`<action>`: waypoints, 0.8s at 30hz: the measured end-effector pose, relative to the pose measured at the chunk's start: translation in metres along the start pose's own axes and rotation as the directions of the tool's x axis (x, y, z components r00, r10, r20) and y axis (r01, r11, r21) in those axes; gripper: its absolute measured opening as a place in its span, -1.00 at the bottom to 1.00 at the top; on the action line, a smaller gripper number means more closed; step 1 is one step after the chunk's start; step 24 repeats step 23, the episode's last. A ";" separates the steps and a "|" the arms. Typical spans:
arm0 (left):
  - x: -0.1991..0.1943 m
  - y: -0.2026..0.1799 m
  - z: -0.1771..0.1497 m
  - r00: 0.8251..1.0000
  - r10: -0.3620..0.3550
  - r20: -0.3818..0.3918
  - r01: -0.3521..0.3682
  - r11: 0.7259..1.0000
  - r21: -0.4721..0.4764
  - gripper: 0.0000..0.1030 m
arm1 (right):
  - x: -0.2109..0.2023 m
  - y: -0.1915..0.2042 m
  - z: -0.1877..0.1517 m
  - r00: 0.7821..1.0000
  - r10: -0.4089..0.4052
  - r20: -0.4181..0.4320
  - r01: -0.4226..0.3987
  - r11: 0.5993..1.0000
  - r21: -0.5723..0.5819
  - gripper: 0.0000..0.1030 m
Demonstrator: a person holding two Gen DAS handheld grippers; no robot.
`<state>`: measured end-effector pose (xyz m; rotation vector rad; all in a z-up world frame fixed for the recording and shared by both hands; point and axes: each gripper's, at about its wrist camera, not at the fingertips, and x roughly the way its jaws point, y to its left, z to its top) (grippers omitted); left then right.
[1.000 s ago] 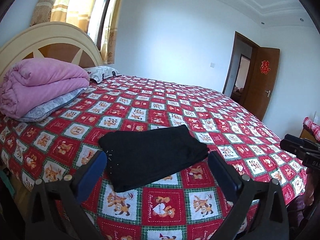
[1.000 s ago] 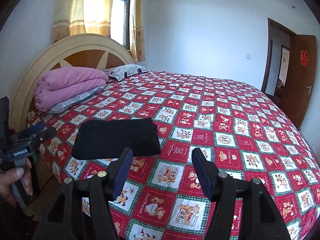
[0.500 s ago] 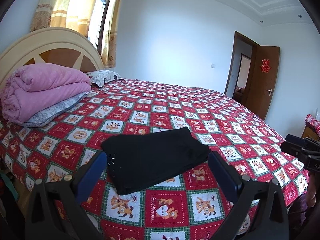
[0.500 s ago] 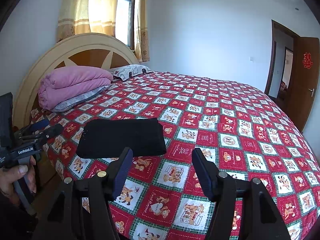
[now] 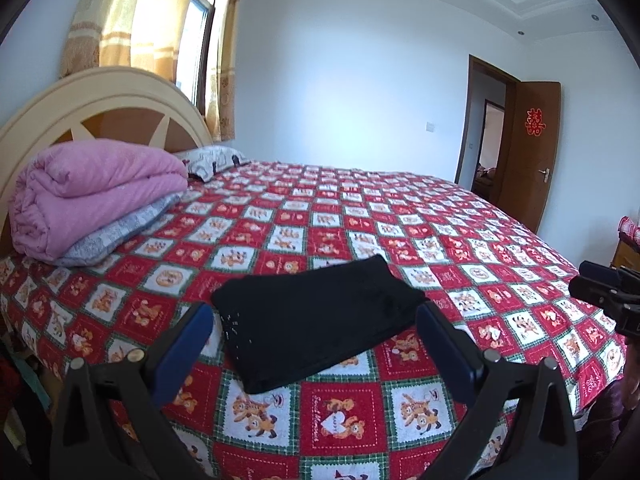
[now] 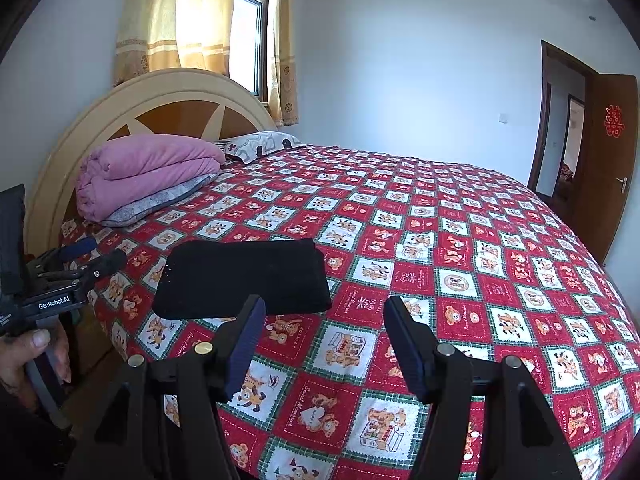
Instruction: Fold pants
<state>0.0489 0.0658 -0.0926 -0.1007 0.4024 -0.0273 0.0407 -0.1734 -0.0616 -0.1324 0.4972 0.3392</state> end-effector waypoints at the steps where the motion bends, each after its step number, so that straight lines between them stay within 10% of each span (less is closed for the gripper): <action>1: -0.002 0.000 0.002 1.000 0.010 0.012 -0.010 1.000 0.002 1.00 | 0.000 0.000 0.000 1.000 0.000 0.000 0.000 1.000 0.000 0.22; 10: -0.001 -0.005 0.004 0.990 0.138 0.024 -0.138 0.990 0.012 1.00 | -0.002 -0.001 0.001 1.000 -0.002 0.003 0.002 1.000 -0.004 0.23; 24: -0.002 0.001 0.000 0.995 0.095 0.022 -0.094 0.995 -0.021 1.00 | 0.000 -0.001 0.001 1.000 -0.003 -0.006 0.003 1.000 -0.007 0.23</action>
